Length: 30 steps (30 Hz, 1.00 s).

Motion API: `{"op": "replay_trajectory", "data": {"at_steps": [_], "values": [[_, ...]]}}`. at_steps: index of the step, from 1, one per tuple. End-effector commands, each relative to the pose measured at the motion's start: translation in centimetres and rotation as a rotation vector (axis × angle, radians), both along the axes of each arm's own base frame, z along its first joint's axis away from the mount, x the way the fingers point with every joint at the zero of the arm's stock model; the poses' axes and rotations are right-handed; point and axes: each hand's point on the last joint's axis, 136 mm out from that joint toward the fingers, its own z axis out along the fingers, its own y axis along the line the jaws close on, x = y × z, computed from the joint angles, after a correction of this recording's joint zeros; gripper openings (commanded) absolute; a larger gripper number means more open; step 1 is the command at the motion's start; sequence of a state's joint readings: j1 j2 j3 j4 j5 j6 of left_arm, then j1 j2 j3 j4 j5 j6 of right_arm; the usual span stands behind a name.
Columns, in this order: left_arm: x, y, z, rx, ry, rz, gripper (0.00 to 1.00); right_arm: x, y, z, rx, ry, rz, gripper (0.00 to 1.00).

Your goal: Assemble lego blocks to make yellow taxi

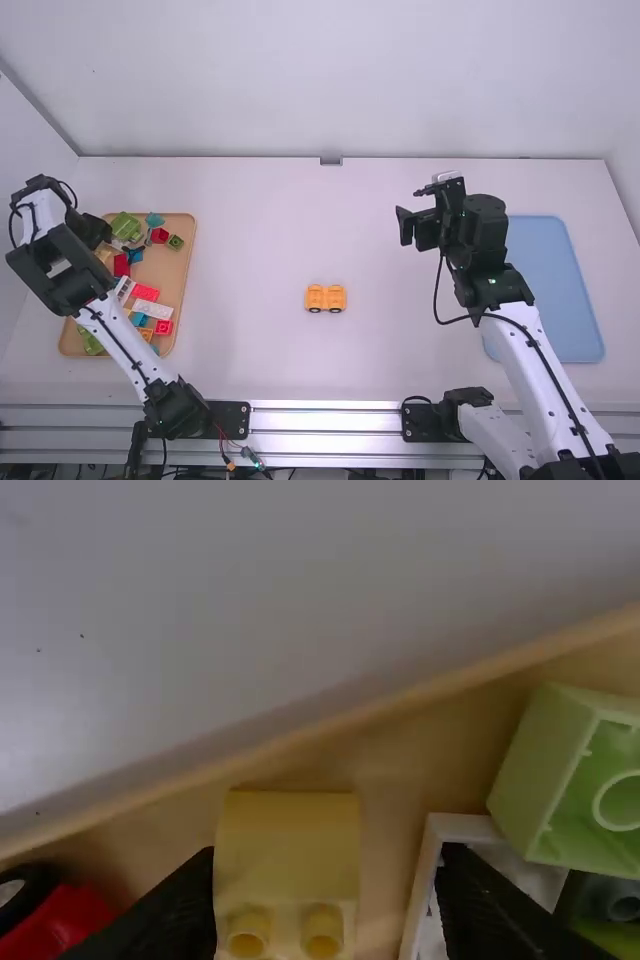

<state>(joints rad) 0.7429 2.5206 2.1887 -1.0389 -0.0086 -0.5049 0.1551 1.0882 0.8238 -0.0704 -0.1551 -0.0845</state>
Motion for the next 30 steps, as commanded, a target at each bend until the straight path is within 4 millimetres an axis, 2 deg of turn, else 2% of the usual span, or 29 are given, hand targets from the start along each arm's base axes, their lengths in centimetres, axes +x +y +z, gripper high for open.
{"op": "replay_trajectory", "data": {"at_steps": [1,7,12,20,25,30], "values": [[-0.6,-0.8,-0.6,-0.045,0.021,0.002,0.55,0.5,0.3,1.7,0.007,-0.035,0.008,0.99],[-0.8,-0.2,2.1,-0.015,0.042,0.004,0.56,0.4,0.3,1.7,0.016,-0.031,0.003,0.99],[-1.7,0.1,3.3,0.008,0.084,0.011,0.57,0.4,0.3,1.7,0.016,-0.030,0.003,0.99],[-3.3,-0.1,2.3,0.008,0.162,0.011,0.58,0.4,0.2,1.6,0.015,-0.027,0.003,0.99],[-3.0,-0.2,1.1,0.002,0.146,0.003,0.58,0.4,0.3,1.5,0.011,-0.025,0.005,0.99],[-1.0,-1.2,0.6,-0.061,0.042,-0.066,0.57,0.4,0.3,1.5,0.012,-0.025,0.005,0.99]]}}
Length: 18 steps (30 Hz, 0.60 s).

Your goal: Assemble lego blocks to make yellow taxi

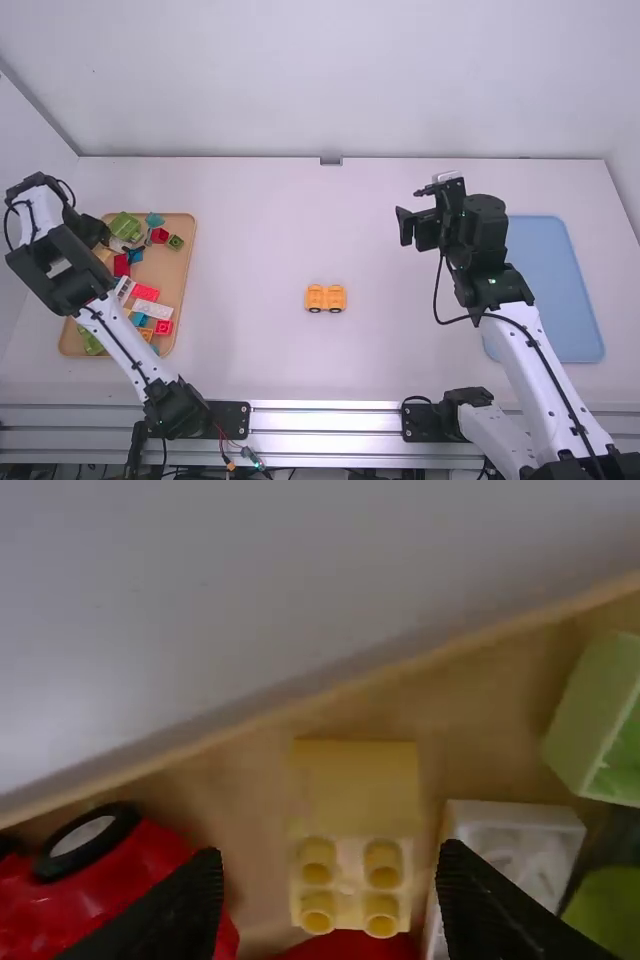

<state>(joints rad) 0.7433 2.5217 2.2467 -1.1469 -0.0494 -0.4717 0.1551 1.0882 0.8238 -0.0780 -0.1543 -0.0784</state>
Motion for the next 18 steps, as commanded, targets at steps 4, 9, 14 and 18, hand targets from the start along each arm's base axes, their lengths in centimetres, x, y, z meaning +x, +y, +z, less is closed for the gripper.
{"op": "replay_trajectory", "data": {"at_steps": [4,9,14,18], "values": [[0.2,-0.9,-0.8,-0.056,-0.019,-0.035,0.57,0.4,0.3,1.7,0.008,-0.034,0.008,0.99],[-1.5,-0.6,-0.8,-0.024,0.069,0.007,0.57,0.4,0.3,1.7,0.007,-0.033,0.008,0.99],[-1.8,-0.6,-0.8,-0.026,0.079,0.006,0.57,0.4,0.2,1.6,0.006,-0.033,0.005,0.99],[-2.0,-0.3,-0.8,-0.006,0.095,0.010,0.57,0.4,0.2,1.6,0.005,-0.030,0.005,0.99]]}}
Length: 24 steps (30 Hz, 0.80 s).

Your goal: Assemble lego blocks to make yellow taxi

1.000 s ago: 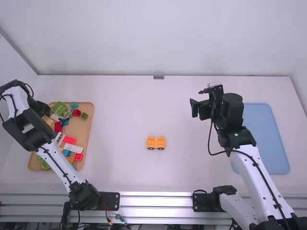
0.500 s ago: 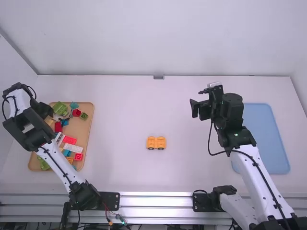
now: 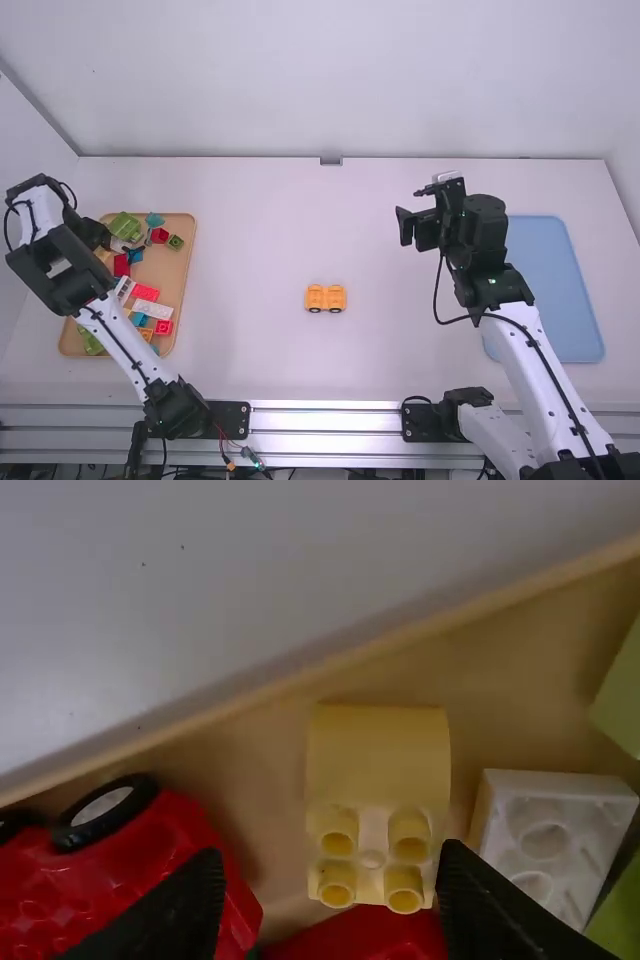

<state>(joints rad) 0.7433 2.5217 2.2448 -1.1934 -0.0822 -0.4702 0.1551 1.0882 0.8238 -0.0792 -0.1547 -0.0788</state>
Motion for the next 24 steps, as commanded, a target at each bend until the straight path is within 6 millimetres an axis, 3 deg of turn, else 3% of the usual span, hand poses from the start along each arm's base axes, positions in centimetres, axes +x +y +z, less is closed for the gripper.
{"op": "replay_trajectory", "data": {"at_steps": [1,8,15,17,18,20,21,24], "values": [[-0.8,0.1,-0.7,0.004,0.037,0.011,0.57,0.4,0.2,1.6,0.006,-0.031,0.005,0.99],[-0.7,-0.1,-0.9,-0.007,0.031,0.010,0.55,0.4,0.2,1.6,0.006,-0.031,0.005,0.99],[-0.7,-0.1,-2.8,-0.004,0.023,0.006,0.52,0.4,0.2,1.6,0.006,-0.032,0.005,0.99],[-0.5,0.0,-2.9,0.002,0.016,0.006,0.47,0.4,0.2,1.6,0.006,-0.032,0.005,0.99],[-0.2,0.2,-2.8,0.011,0.007,0.006,0.36,0.4,0.2,1.6,0.006,-0.032,0.005,0.99],[0.0,0.3,-2.8,0.016,-0.001,0.005,0.27,0.4,0.2,1.6,0.006,-0.032,0.005,0.99],[0.1,0.3,-2.6,0.011,-0.007,0.006,0.14,0.4,0.2,1.6,0.006,-0.032,0.005,0.99],[0.2,0.1,-2.0,-0.007,-0.016,0.016,0.09,0.4,0.2,1.6,0.007,-0.032,0.005,0.99]]}}
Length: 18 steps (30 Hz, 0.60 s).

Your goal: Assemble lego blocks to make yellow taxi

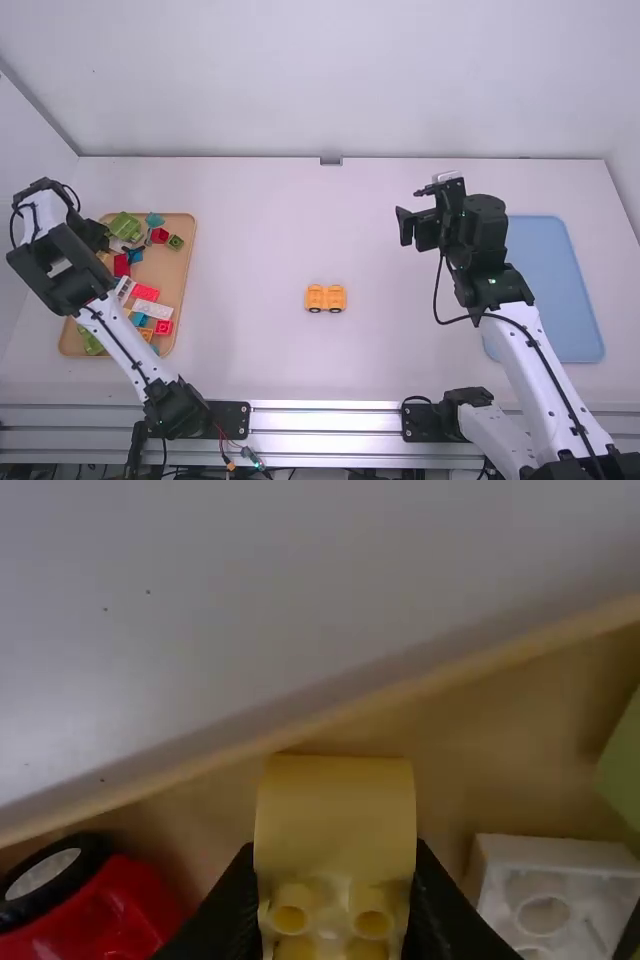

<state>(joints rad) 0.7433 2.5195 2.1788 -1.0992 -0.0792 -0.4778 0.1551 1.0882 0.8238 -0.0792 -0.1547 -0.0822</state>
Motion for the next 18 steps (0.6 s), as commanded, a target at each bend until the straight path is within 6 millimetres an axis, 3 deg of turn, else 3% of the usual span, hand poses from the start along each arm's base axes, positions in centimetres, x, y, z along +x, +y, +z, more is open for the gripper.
{"op": "replay_trajectory", "data": {"at_steps": [1,9,18], "values": [[-0.2,-0.5,-0.2,-0.034,0.007,0.008,0.06,0.4,0.2,1.6,0.009,-0.031,0.004,0.99],[-1.0,-1.3,3.0,-0.051,0.035,0.095,0.02,0.5,0.2,1.6,0.009,-0.032,0.003,0.99],[1.3,-6.3,5.8,-0.015,0.021,0.038,0.02,0.4,0.2,1.5,0.010,-0.026,0.005,0.99]]}}
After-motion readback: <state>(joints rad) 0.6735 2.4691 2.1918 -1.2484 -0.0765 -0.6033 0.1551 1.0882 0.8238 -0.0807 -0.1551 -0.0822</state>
